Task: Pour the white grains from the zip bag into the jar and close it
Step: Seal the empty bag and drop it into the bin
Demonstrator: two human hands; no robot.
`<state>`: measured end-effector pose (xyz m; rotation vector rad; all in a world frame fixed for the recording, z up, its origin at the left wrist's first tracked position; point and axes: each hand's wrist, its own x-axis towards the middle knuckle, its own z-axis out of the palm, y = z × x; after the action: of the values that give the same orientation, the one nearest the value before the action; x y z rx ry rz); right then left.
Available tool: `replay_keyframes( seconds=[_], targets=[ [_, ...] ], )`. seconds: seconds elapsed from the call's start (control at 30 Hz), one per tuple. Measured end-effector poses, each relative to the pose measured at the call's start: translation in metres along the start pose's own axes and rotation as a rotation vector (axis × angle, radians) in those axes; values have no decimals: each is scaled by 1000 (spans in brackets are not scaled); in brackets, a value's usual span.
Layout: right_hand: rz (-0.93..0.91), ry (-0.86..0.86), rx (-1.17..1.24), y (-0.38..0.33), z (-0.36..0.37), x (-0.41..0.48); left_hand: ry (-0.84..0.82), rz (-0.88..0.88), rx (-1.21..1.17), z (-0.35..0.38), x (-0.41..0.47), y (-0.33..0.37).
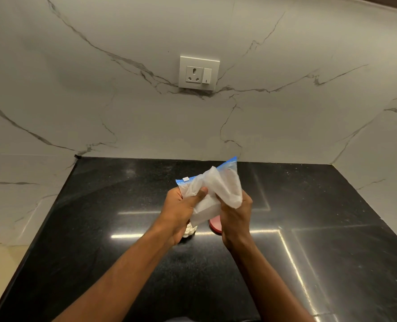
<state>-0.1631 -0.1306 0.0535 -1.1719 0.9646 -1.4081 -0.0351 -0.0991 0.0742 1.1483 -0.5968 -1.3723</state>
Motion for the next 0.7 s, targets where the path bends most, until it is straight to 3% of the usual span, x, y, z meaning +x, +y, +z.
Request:
replay_keyframes(
  seconds=[0.1, 0.2, 0.33, 0.5, 0.6, 0.7],
  targets=[
    [-247, -94, -253, 3, -1, 0, 27, -11, 16, 5, -1, 3],
    [-528, -154, -687, 8, -4, 1, 13, -24, 7, 7, -1, 6],
    [-744, -189, -994, 9, -9, 5, 0, -54, -36, 9, -5, 9],
    [-851, -230, -1170, 14, -13, 9, -85, -206, -184, 6, -3, 17],
    [-890, -288, -1221, 15, -13, 12, -160, -104, -58, 6, -8, 19],
    [-886, -330, -1281, 15, -12, 15, -65, -66, 23, 5, -7, 16]
  ],
)
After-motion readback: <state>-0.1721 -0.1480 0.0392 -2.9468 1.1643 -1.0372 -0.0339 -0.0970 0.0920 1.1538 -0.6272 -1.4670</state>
